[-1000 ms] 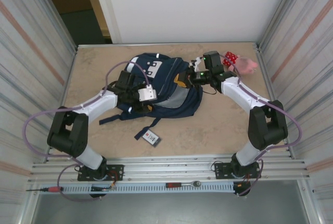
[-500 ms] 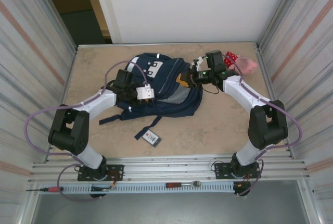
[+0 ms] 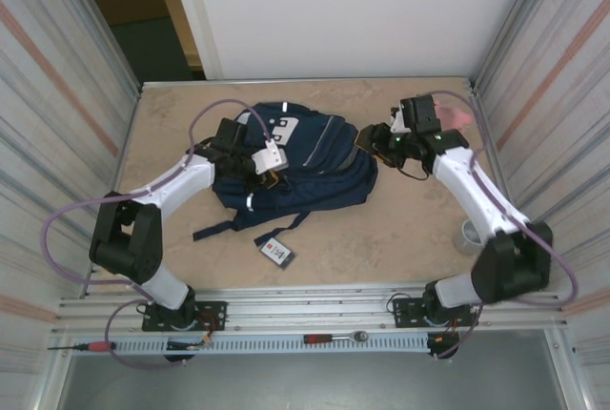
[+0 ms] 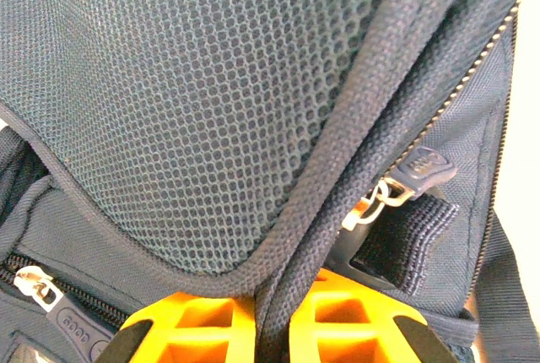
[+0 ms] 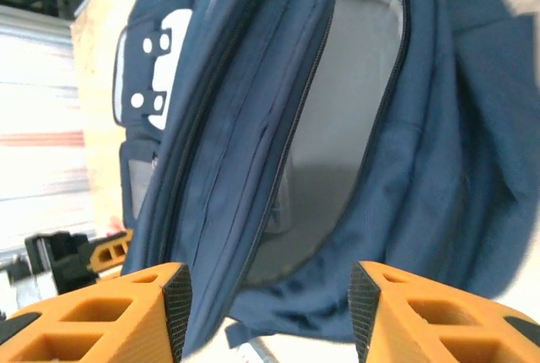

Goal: Pack the student bag

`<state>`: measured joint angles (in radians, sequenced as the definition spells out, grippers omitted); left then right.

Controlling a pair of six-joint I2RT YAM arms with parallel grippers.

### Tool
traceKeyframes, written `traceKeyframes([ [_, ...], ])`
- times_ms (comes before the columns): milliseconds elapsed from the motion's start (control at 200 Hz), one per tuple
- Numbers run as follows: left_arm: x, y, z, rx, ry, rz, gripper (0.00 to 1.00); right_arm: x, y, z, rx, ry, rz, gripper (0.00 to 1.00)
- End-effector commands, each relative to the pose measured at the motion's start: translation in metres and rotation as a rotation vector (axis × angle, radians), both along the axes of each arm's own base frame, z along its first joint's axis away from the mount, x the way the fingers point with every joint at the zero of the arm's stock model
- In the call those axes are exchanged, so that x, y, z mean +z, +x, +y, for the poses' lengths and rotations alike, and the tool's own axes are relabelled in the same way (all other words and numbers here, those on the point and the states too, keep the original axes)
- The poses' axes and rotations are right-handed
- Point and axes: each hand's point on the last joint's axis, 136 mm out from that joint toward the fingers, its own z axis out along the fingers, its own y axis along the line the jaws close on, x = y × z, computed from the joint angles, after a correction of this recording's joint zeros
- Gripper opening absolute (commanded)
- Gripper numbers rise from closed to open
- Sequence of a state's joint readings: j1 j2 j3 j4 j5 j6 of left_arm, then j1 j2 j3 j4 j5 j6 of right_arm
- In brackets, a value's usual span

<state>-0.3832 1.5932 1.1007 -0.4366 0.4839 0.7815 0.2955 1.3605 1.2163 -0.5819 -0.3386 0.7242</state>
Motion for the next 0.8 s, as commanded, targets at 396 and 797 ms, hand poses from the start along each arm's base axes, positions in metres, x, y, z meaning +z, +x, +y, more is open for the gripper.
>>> traceKeyframes([
  [396, 0.035, -0.02, -0.025, 0.057, -0.17, 0.348, 0.0, -0.016, -0.085, 0.107, 0.343, -0.256, -0.203, 0.5],
  [797, 0.043, -0.021, -0.032, 0.042, -0.217, 0.376, 0.0, -0.03, -0.046, 0.174, 0.384, -0.221, -0.253, 0.5],
])
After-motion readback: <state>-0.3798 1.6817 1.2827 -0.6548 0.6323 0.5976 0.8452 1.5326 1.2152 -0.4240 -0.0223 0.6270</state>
